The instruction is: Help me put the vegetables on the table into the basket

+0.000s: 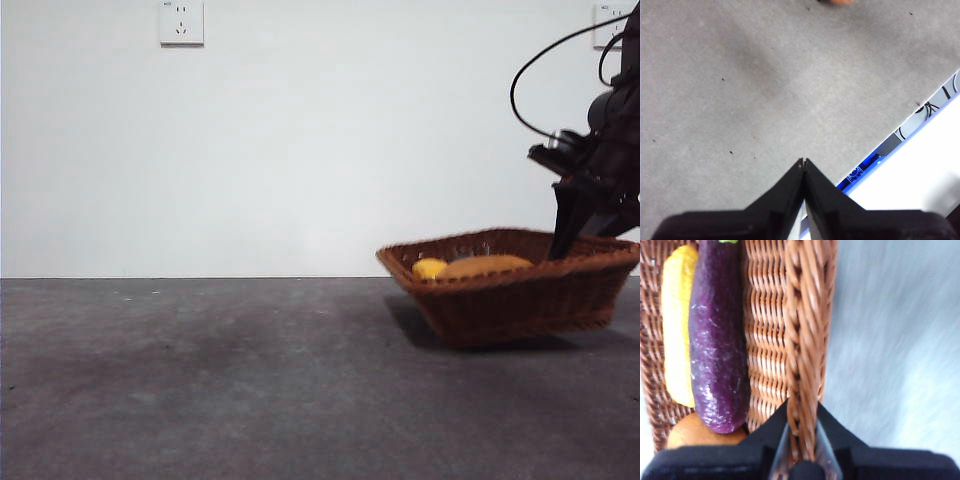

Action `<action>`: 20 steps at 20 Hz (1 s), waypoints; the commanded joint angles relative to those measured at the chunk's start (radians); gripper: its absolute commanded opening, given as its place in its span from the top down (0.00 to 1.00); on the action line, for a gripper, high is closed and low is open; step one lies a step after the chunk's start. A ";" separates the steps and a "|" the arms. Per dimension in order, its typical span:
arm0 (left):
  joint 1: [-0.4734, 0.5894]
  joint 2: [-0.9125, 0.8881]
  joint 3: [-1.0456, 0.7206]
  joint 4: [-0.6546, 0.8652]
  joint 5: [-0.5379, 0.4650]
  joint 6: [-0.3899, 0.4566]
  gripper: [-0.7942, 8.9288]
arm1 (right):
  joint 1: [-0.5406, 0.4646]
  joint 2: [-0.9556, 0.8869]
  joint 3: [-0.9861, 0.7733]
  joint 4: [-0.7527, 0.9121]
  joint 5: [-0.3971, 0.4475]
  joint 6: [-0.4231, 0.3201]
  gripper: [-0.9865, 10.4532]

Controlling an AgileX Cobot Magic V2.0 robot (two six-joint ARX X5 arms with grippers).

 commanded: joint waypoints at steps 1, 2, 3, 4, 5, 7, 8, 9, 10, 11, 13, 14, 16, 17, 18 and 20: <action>-0.002 -0.002 -0.008 0.006 -0.003 -0.014 0.92 | 0.002 0.013 -0.001 -0.022 -0.033 -0.008 0.93; -0.003 -0.002 -0.008 0.007 -0.003 -0.018 0.92 | 0.002 0.019 -0.006 -0.026 -0.042 -0.008 0.93; -0.003 -0.002 -0.008 0.007 -0.003 -0.024 0.92 | 0.002 0.032 -0.006 -0.028 -0.042 -0.008 0.93; -0.003 -0.002 -0.008 0.007 -0.002 -0.028 0.92 | 0.002 0.044 -0.006 -0.032 -0.045 -0.010 0.93; -0.002 -0.002 -0.008 0.006 -0.002 -0.032 0.92 | 0.002 0.061 -0.006 -0.034 -0.049 -0.012 0.93; -0.002 -0.002 -0.008 0.002 -0.003 -0.035 0.92 | 0.002 0.093 -0.006 -0.039 -0.052 -0.012 0.93; -0.003 -0.002 -0.008 0.002 -0.002 -0.035 0.92 | 0.002 0.100 -0.006 -0.032 -0.051 -0.013 0.93; -0.003 -0.002 -0.008 0.000 -0.002 -0.036 0.92 | 0.002 0.101 -0.006 -0.022 -0.054 -0.016 0.88; -0.002 -0.002 -0.008 0.000 -0.003 -0.035 0.92 | 0.002 0.101 -0.002 -0.015 -0.051 -0.013 0.76; -0.003 -0.002 -0.008 0.000 -0.003 -0.035 0.92 | 0.002 0.101 -0.001 -0.014 -0.051 -0.003 0.61; -0.003 -0.002 -0.008 0.000 -0.003 -0.035 0.92 | 0.003 0.101 -0.001 -0.026 0.019 0.019 0.38; -0.003 -0.002 -0.008 0.000 -0.003 -0.034 0.92 | 0.006 0.096 -0.001 -0.037 0.048 0.019 0.36; -0.003 -0.002 -0.008 -0.001 -0.003 -0.032 0.92 | 0.010 0.069 -0.001 -0.048 0.085 0.032 0.36; -0.003 -0.005 -0.008 -0.001 -0.003 -0.031 0.92 | 0.010 0.043 -0.001 -0.055 0.087 0.036 0.36; -0.003 -0.009 -0.008 -0.001 -0.003 -0.031 0.92 | 0.010 0.007 -0.001 -0.061 0.087 0.035 0.36; -0.003 -0.021 -0.008 -0.001 -0.005 -0.025 0.92 | 0.010 -0.087 -0.001 -0.069 0.089 0.033 0.36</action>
